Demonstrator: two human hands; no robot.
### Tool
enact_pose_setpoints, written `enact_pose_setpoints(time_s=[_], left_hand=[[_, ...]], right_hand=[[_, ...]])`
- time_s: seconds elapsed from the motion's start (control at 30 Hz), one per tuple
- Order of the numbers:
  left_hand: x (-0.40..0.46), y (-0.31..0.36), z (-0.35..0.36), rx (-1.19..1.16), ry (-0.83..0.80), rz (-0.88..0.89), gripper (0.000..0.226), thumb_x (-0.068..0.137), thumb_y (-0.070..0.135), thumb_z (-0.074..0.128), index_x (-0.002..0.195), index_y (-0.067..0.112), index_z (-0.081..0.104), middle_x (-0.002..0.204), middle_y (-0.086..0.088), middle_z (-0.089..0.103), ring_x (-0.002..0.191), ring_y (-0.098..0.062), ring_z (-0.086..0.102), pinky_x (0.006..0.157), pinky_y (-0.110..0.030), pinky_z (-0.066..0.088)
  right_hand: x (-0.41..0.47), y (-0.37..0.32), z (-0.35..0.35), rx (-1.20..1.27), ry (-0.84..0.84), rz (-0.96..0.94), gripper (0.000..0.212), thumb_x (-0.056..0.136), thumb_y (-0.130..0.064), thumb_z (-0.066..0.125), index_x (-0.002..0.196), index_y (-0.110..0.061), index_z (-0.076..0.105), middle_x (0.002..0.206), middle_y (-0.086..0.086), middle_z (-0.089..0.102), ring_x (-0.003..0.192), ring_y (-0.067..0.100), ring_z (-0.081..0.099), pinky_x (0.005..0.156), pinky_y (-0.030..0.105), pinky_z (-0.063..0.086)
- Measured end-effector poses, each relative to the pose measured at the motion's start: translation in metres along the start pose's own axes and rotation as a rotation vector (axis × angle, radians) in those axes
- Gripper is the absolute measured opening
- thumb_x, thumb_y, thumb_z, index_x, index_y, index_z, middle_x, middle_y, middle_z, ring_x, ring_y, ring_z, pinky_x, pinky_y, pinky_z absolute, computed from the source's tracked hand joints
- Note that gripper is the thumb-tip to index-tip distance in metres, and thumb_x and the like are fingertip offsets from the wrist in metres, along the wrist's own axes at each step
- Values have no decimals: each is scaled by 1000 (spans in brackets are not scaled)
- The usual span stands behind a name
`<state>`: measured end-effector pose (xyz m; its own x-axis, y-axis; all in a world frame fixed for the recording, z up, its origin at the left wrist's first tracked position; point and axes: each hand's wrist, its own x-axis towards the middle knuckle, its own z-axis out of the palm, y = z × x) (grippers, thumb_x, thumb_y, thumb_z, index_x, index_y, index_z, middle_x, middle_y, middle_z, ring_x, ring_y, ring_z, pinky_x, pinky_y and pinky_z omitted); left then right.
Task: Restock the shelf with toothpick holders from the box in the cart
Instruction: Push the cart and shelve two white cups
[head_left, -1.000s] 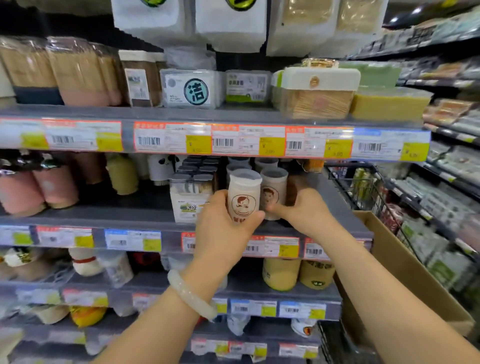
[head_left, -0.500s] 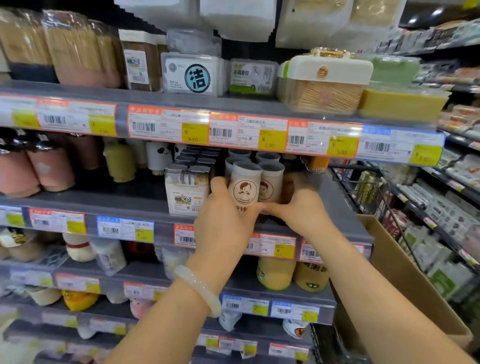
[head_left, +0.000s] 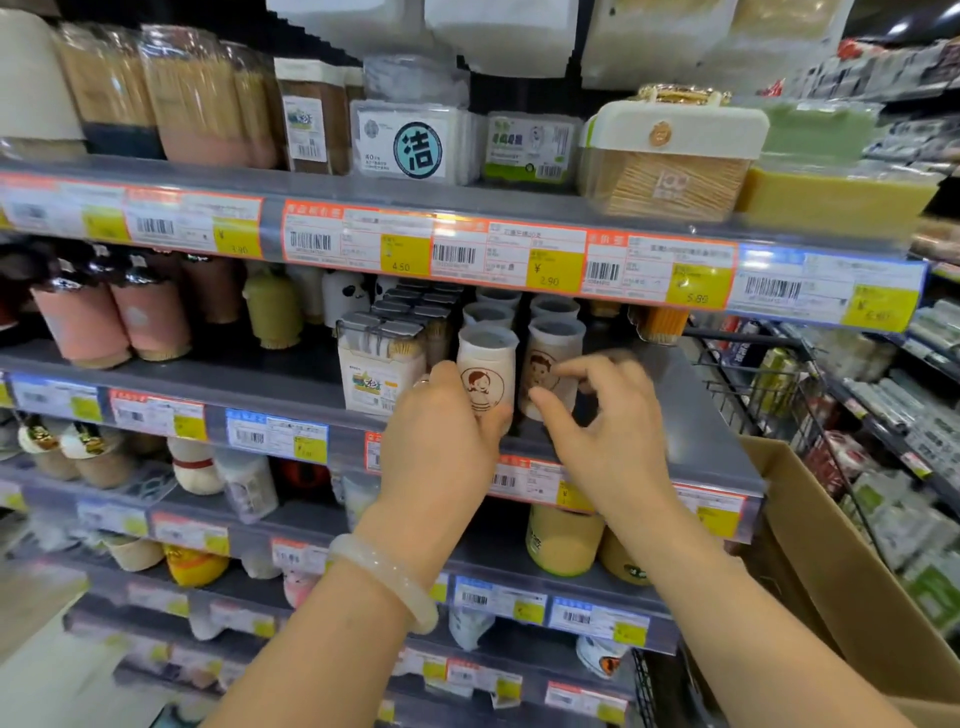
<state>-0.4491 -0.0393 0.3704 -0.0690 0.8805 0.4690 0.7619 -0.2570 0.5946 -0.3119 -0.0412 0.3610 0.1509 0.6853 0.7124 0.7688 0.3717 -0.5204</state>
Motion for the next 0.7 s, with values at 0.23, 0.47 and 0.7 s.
enact_pose_setpoints(time_s=[0.23,0.47,0.7], left_hand=[[-6,0,0,-109,82,23,43,82,31,70,97,13,35,99,-9,61,91,-25,58,63,-28,36],[-6,-7,1,-38,85,40,33,86,35,64,91,13,39,89,-4,50,86,-24,52,63,-27,31],[-7,-10,0,-25,108,105,31,87,32,63,93,7,46,95,-11,54,87,-27,51,64,-28,30]], right_hand=[[2,-8,-1,-92,-148,206,39,79,-26,74,109,-14,52,119,6,39,112,24,47,81,25,36],[7,-8,1,-144,-180,238,30,83,-23,71,105,-16,53,120,7,45,115,22,45,81,23,33],[13,-11,4,-163,-184,284,26,83,-19,69,102,-13,53,113,8,49,106,26,52,82,37,47]])
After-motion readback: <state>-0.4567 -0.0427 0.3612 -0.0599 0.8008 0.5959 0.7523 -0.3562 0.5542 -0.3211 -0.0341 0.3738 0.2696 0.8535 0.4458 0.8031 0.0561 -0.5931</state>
